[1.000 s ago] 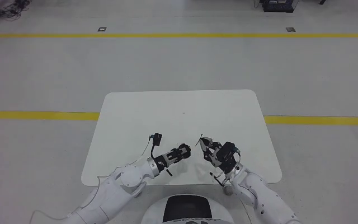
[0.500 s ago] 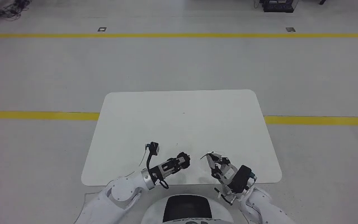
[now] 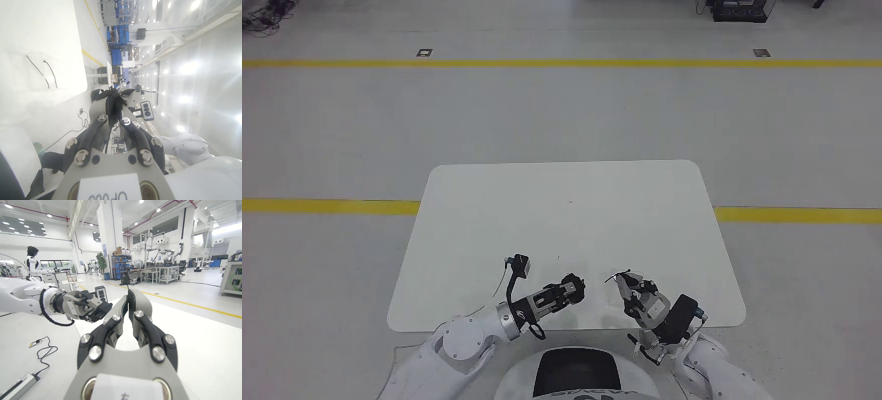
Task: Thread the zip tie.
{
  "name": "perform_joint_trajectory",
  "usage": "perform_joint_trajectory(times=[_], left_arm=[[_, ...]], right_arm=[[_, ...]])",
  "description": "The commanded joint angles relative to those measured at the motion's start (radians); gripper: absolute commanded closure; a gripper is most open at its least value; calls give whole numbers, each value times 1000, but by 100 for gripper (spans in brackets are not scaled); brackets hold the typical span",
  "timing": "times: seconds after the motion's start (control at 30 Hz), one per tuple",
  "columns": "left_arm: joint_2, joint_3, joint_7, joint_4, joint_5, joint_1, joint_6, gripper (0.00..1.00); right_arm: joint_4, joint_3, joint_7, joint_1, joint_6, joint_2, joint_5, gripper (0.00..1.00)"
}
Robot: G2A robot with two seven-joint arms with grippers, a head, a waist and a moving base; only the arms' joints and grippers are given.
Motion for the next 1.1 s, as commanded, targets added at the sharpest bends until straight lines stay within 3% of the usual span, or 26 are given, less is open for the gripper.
perform_joint_trajectory(times=[0.0,0.17,0.33,0.5,0.57,0.87,0.9,1.0,1.07], left_arm=[[-1,10,-2,1,16,-4,0,100],[-5,26,52,-6,155,-3,0,100],[-10,33,153,-35,301,11,0,100],[-8,78,246,-58,458,4,0,100],[-4,96,244,-57,470,-4,0,100],[-4,96,244,-57,470,-4,0,100],[-4,98,251,-53,506,-9,9,100],[-2,104,320,-57,584,5,0,100],[3,100,390,-59,688,20,0,100]], right_arm=[[0,0,0,0,0,0,0,100],[0,0,0,0,0,0,0,100],[0,0,0,0,0,0,0,100],[0,0,0,0,0,0,0,100],[0,0,0,0,0,0,0,100],[0,0,0,0,0,0,0,100],[0,0,0,0,0,0,0,100],[0,0,0,0,0,0,0,100],[0,0,0,0,0,0,0,100]])
